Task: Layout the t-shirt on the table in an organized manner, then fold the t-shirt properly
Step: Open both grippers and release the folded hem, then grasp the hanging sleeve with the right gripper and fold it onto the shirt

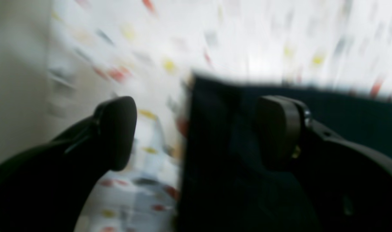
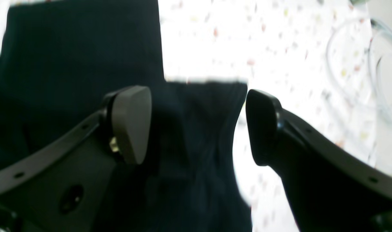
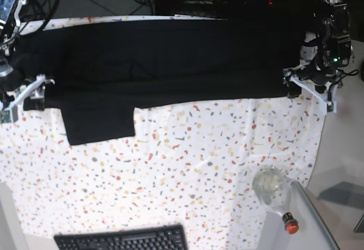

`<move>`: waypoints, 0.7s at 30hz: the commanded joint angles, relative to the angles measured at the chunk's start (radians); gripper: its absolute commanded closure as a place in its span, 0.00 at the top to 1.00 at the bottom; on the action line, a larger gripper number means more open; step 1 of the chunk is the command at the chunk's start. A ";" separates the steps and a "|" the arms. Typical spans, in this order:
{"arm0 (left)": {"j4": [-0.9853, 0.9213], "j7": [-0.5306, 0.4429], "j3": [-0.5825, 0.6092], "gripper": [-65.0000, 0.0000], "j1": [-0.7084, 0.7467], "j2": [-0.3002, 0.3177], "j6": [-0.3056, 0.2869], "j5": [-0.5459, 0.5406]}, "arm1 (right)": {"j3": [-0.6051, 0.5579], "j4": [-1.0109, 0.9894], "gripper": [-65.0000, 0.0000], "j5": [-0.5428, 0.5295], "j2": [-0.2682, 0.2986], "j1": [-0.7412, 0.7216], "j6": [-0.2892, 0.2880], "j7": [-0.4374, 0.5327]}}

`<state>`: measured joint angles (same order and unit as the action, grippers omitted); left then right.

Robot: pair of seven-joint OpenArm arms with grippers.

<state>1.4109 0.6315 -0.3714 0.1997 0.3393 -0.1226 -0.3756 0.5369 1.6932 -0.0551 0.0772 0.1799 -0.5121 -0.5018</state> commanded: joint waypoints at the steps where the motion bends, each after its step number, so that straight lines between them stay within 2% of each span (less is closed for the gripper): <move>1: 0.034 -0.017 -0.047 0.84 0.010 0.010 0.007 -0.001 | -0.028 -0.023 0.67 -0.012 0.022 -0.058 0.003 0.001; 4: 0.087 -0.017 -0.134 0.84 0.040 -0.003 0.007 -0.001 | -0.100 -0.180 0.67 -0.012 0.072 -0.193 0.003 -0.034; 7: 0.144 -0.020 -0.223 0.84 0.094 -0.022 0.007 -0.001 | -0.163 -0.448 0.67 -0.012 0.109 -0.374 0.010 -0.034; 8: 0.155 -0.020 -0.246 0.79 0.113 -0.032 0.005 -0.001 | -0.176 -0.540 0.67 -0.010 0.118 -0.431 0.010 -0.025; 10: 0.167 -0.022 -0.275 0.63 0.142 -0.045 0.005 -0.001 | -0.185 -0.687 0.67 -0.010 0.126 -0.507 0.011 0.022; 11: 0.173 -0.022 -0.288 0.49 0.156 -0.052 0.005 -0.001 | -0.192 -0.764 0.67 -0.010 0.126 -0.543 0.011 0.059; 14: 0.167 -0.022 -0.298 0.00 0.185 -0.065 0.005 -0.001 | -0.232 -0.945 0.67 -0.010 0.152 -0.610 0.013 0.162; 18: 0.163 -0.022 -0.301 0.00 0.214 -0.070 0.005 -0.001 | -0.303 -1.109 0.67 -0.010 0.163 -0.653 0.016 0.246; 21: 0.166 -0.022 -0.301 0.00 0.221 -0.075 0.005 -0.001 | -0.332 -1.162 0.67 -0.010 0.158 -0.656 0.062 0.288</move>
<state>1.5604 0.6319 -0.6662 0.4198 0.2508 -0.1192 -0.3740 0.2062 0.5213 -0.0608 0.2279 -0.4438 -0.4557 -0.2214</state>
